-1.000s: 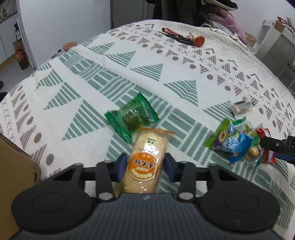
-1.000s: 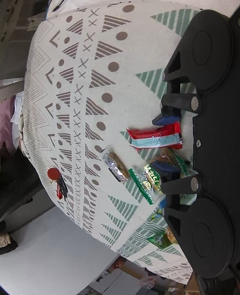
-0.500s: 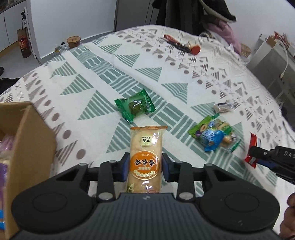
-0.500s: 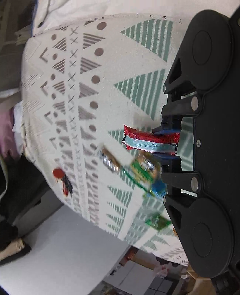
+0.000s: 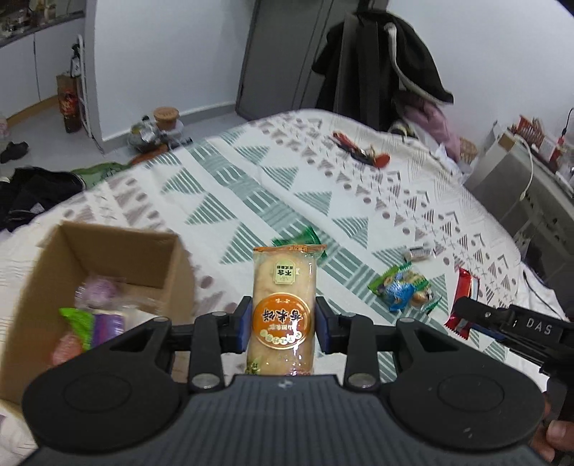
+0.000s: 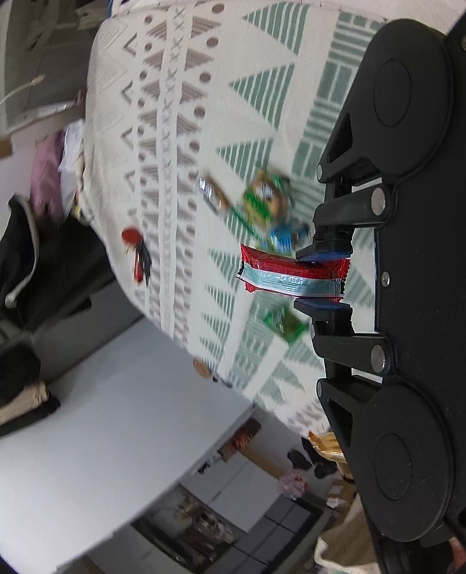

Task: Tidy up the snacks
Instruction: 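Carry the cracker pack and red wrapper over the cardboard box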

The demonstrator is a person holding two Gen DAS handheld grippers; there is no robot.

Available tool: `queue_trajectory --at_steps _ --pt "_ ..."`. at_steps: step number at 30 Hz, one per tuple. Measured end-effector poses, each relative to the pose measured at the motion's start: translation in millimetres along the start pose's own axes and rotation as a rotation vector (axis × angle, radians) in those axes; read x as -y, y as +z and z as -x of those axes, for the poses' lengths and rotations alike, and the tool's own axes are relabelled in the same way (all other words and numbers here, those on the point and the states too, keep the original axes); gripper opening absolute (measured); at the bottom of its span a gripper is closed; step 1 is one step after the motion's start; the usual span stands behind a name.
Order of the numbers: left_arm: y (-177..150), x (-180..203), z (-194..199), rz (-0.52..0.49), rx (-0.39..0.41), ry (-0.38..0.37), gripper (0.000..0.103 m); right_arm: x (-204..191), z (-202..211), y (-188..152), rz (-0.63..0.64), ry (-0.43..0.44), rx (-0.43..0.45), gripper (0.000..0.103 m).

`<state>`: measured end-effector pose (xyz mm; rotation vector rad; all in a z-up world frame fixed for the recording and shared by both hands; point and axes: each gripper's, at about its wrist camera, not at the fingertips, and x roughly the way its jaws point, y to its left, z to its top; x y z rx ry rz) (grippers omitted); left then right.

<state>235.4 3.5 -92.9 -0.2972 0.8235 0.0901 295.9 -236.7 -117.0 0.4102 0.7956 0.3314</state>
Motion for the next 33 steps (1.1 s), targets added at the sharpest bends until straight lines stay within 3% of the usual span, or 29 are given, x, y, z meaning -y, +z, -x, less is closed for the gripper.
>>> queue_trajectory --at_steps 8,18,33 --pt "9.0 -42.8 50.9 0.044 0.063 0.009 0.034 -49.0 15.4 -12.0 0.043 0.078 0.008 0.021" --pt "7.3 -105.5 88.4 0.128 0.107 0.037 0.034 -116.7 17.0 -40.0 0.161 0.082 0.011 0.021" --pt "-4.9 -173.2 85.5 0.23 0.079 -0.02 0.035 -187.3 -2.0 -71.2 0.249 0.06 -0.024 0.021"
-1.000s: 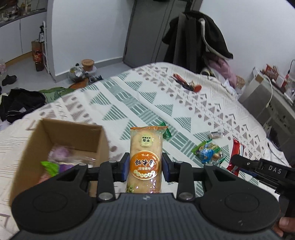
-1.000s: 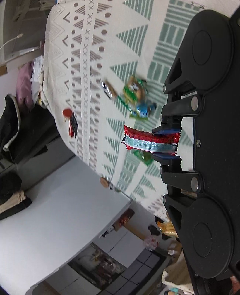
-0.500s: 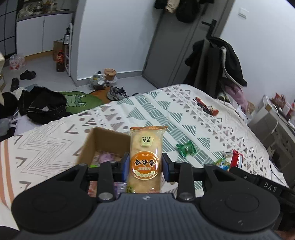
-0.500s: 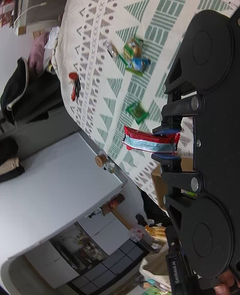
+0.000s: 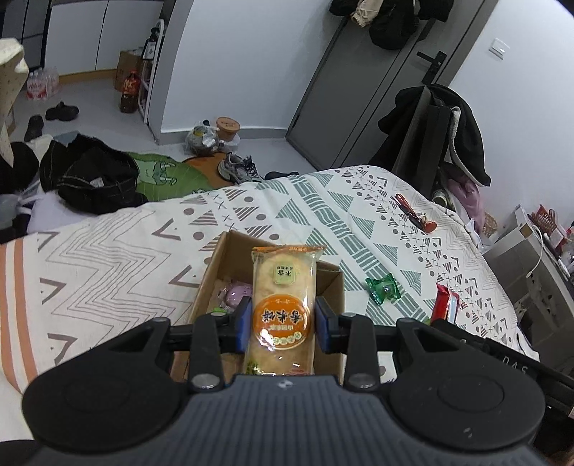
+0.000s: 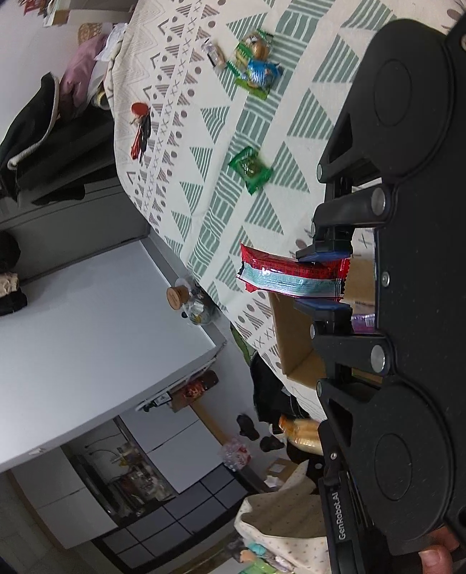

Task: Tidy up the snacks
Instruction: 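Carry the cracker pack and red wrapper over the cardboard box, then open the left gripper into the box while the right drops the red wrapper, then move both open grippers back to the remaining snacks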

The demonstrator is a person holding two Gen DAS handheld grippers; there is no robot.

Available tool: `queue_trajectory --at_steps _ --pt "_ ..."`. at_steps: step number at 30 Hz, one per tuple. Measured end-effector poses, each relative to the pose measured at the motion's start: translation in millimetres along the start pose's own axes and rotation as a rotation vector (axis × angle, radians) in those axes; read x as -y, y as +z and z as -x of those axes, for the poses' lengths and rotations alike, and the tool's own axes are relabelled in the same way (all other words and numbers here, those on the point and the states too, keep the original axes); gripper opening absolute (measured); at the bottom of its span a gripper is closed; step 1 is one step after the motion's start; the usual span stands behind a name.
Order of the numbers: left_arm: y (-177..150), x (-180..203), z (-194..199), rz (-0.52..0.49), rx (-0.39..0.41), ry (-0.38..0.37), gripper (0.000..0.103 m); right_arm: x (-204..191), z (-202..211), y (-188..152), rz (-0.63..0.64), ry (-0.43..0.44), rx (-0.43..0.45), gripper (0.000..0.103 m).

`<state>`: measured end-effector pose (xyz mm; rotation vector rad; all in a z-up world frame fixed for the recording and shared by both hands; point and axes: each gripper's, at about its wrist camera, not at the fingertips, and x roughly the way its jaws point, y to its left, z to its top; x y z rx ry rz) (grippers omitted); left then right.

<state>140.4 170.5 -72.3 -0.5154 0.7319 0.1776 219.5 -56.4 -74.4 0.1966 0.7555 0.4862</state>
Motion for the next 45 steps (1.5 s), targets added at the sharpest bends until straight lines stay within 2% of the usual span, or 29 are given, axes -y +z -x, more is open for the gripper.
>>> queue_trajectory --at_steps 5,14,17,20,23,25,29,31,33,37,41,45 --pt "3.3 -12.9 3.5 0.024 0.009 -0.014 0.044 -19.7 -6.9 -3.4 0.022 0.008 -0.016 0.021" --pt "4.2 -25.2 19.7 0.039 0.011 0.028 0.061 -44.7 -11.2 -12.3 0.043 0.066 -0.051 0.023" --pt "3.2 -25.8 24.4 0.04 0.015 0.04 0.066 -47.6 -10.4 -14.1 0.045 0.081 -0.066 0.035" --pt "2.9 -23.7 28.4 0.038 0.011 0.059 0.075 -43.5 -4.2 -12.4 0.033 0.067 -0.064 0.037" --pt "3.3 -18.1 32.1 0.029 0.005 0.074 0.077 -34.1 6.4 -8.4 0.01 0.06 -0.049 0.044" --pt "3.0 -13.4 35.3 0.018 0.009 0.079 0.077 -28.1 15.1 -5.9 0.011 0.047 -0.031 0.054" --pt "1.1 -3.8 39.0 -0.008 0.014 0.08 0.082 -14.9 30.9 -0.1 0.015 0.026 0.001 0.066" --pt "-1.0 1.1 40.3 -0.016 0.016 0.083 0.083 -8.2 37.9 2.8 0.02 0.017 0.018 0.078" --pt "-2.6 6.4 41.4 -0.029 0.016 0.091 0.084 -1.0 44.5 6.5 0.035 -0.006 0.036 0.085" --pt "-3.9 16.8 44.3 -0.055 0.035 0.092 0.094 17.8 58.2 11.5 0.05 -0.048 0.086 0.099" --pt "-5.6 28.7 43.6 -0.075 0.054 0.09 0.103 44.0 59.4 13.2 0.013 -0.108 0.098 0.101" --pt "-9.2 40.7 37.9 -0.092 0.048 0.085 0.103 62.8 61.5 14.6 -0.011 -0.122 0.098 0.101"
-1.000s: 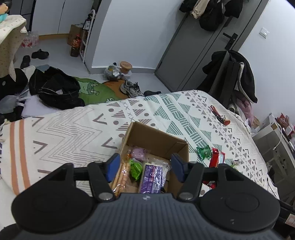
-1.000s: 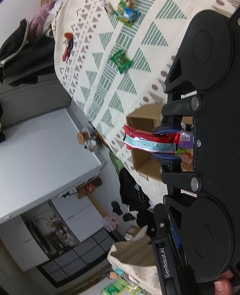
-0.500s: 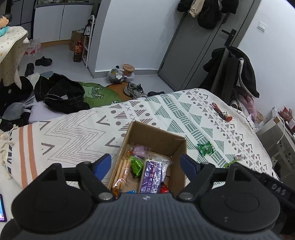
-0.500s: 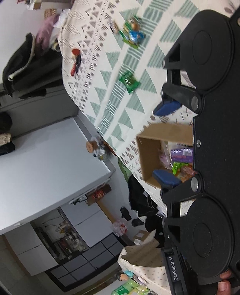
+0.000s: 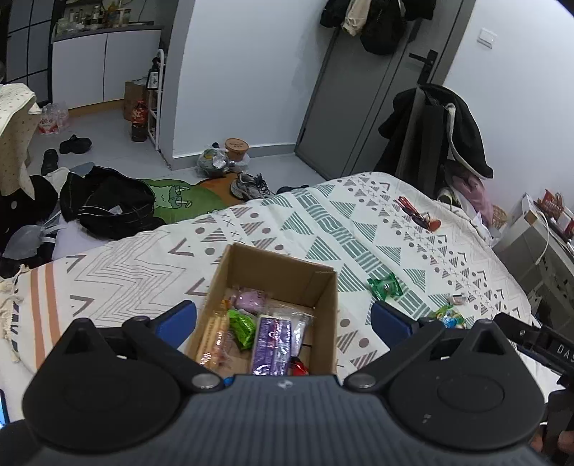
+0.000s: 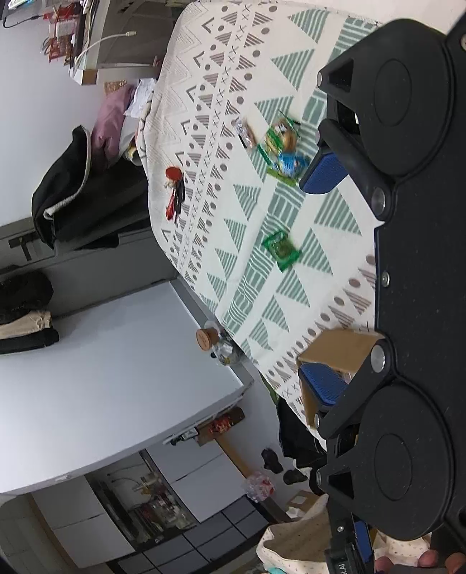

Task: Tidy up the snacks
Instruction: 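Move both open grippers back to the remaining snacks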

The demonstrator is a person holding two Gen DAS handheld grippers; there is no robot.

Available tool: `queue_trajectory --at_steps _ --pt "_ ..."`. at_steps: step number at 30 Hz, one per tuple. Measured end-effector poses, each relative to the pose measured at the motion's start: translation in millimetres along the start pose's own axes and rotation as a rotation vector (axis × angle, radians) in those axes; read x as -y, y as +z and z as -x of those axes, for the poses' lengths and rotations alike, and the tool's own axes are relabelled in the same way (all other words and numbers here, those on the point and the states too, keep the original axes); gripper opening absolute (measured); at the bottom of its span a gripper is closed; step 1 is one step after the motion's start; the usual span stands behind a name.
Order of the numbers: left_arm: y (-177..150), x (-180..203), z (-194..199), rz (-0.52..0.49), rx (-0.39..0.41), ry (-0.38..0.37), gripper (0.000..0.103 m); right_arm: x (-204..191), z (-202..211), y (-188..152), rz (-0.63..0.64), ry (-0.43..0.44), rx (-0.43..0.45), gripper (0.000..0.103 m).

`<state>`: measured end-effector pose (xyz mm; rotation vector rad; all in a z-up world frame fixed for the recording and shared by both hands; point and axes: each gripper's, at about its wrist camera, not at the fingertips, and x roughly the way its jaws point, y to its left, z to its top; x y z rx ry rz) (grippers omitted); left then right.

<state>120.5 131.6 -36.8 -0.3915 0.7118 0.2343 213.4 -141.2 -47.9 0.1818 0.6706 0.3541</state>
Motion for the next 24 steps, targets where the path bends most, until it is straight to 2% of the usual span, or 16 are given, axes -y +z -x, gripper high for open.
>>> queue_trajectory --at_steps 8,15,24 --pt "-2.2 28.7 -14.5 -0.036 -0.009 -0.017 0.103 21.8 -6.0 3.8 0.008 -0.03 -0.016 0.103" --pt "-6.4 54.1 -35.7 -0.056 -0.035 -0.039 0.103 46.7 -15.0 5.7 -0.039 -0.038 -0.045 0.103" --pt "-2.6 89.5 -61.4 -0.066 -0.032 -0.071 0.103 84.6 -24.8 18.7 -0.087 -0.04 -0.032 0.103"
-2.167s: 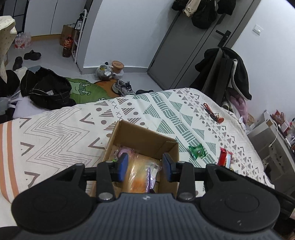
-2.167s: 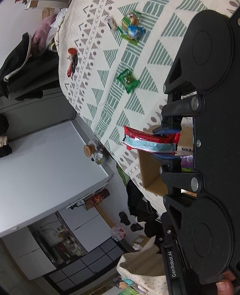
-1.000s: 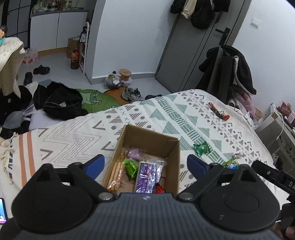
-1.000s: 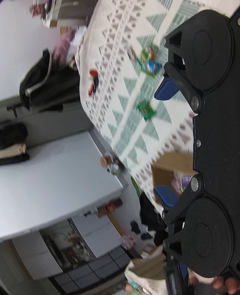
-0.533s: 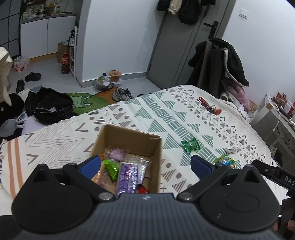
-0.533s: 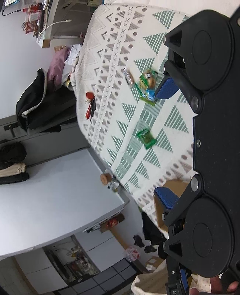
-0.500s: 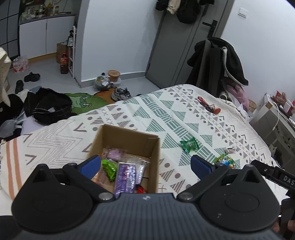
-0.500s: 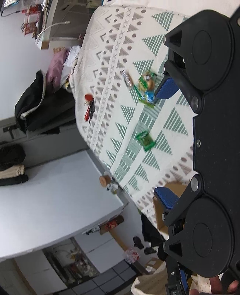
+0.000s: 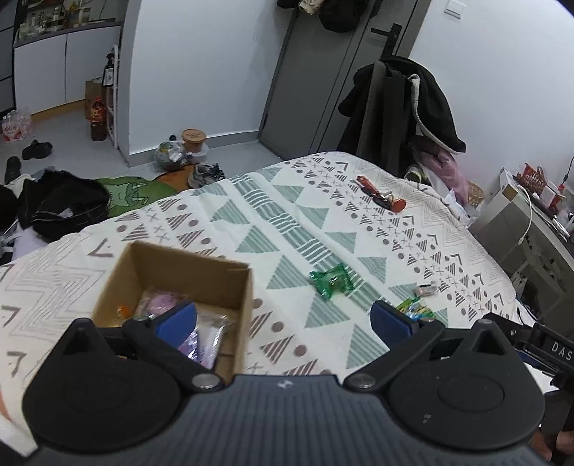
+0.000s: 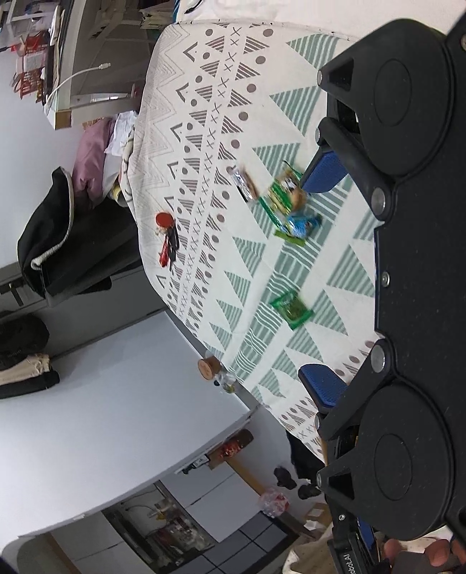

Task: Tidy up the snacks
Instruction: 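Move both open grippers back to the remaining snacks, then grasp the green translucent candy with the left gripper while the right grasps the cow-print pack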

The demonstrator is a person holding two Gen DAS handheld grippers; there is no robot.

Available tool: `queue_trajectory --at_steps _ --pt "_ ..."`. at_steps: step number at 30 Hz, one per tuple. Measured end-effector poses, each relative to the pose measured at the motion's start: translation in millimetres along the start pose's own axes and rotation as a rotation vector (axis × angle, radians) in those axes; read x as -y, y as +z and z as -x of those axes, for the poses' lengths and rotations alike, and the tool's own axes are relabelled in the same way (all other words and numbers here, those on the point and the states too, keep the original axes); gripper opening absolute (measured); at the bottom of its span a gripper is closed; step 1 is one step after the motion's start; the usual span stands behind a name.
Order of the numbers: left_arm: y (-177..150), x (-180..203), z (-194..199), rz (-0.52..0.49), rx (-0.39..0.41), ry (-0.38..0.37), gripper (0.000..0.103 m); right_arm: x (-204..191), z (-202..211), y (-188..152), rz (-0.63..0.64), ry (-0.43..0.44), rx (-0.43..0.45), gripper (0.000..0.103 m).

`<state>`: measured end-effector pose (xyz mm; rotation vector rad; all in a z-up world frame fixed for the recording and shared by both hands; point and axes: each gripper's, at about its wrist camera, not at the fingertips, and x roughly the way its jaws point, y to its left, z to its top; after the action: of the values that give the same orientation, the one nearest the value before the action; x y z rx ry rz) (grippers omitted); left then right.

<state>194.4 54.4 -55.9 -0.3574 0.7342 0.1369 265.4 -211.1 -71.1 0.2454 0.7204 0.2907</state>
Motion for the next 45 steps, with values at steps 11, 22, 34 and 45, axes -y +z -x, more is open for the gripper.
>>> queue_trajectory --at_steps 11,22,34,45 --pt "9.4 36.1 -51.3 -0.039 -0.02 -0.03 0.101 34.7 -40.1 14.0 -0.036 -0.042 -0.028 0.102" --pt "14.8 60.3 -116.6 -0.076 -0.066 -0.06 0.097 76.4 -79.9 22.8 -0.119 -0.074 -0.049 0.083" --pt "22.5 77.1 -187.3 -0.129 -0.132 -0.044 0.083 102.8 -136.2 30.7 -0.105 -0.084 -0.121 0.069" --pt "29.4 94.9 -239.9 -0.18 -0.156 -0.035 0.064 113.3 -170.3 26.4 -0.086 -0.068 -0.156 0.06"
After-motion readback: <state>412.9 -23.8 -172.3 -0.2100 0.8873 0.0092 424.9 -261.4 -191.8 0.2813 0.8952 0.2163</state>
